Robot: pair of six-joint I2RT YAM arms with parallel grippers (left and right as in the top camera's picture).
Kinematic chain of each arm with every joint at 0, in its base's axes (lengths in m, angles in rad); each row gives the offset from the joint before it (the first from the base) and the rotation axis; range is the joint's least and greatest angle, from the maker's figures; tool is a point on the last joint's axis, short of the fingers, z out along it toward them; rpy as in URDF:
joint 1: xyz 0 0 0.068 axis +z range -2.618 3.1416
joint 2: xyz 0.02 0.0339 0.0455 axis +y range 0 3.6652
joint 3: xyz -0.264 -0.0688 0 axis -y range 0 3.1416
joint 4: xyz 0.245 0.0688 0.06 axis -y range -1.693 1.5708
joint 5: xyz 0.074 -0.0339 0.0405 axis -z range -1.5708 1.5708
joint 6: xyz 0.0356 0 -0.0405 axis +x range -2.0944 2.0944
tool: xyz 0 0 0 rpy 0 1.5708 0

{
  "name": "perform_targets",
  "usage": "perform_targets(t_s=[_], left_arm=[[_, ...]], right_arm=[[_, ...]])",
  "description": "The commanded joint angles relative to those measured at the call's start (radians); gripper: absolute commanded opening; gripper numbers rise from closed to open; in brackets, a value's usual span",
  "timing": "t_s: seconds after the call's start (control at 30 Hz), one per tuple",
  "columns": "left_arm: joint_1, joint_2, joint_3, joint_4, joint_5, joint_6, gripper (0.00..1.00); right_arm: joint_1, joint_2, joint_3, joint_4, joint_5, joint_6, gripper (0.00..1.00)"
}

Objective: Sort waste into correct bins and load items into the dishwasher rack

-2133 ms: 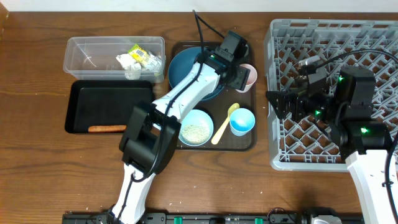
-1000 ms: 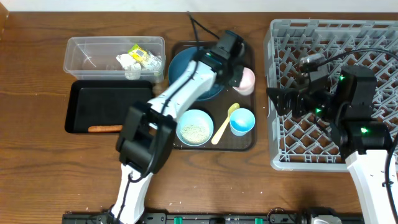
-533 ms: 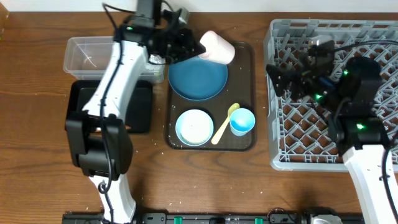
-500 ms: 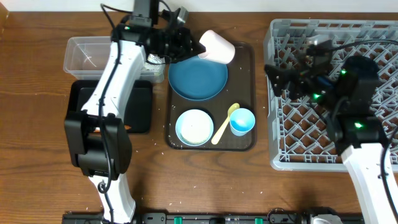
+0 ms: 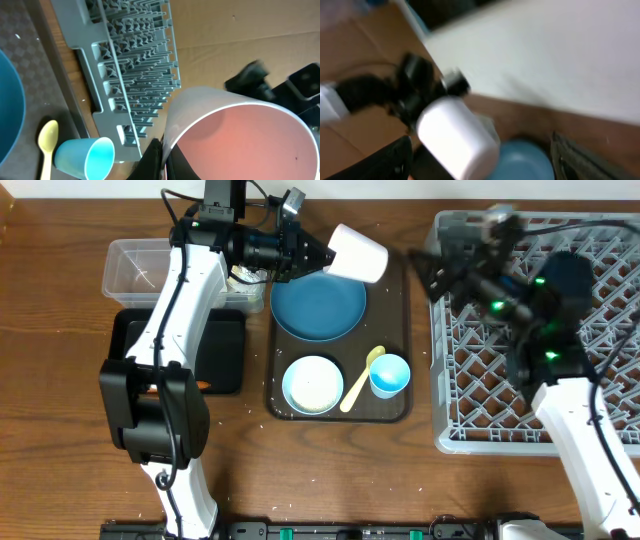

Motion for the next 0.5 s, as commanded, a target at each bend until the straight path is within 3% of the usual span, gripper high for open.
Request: perform_targets(t_s=[0.0,0.23,0.47], left_arm=[[0.006,-0.009,0.016,-0.001,0.040,-0.009,0.06],[0.006,-0.009,0.016,-0.001,0.040,-0.022,0.06],[0.001,-0.009,0.016,-0.037,0.039,-0.034,0.06]], right_arm=[[-0.062,0.011,0.013,0.070,-0.083,0.221,0.88],[-0.020,0.130,0.012,0.086,-0.156,0.229,0.91],[0.050,0.279,0.013,0.331,-0.242,0.229,0.94]])
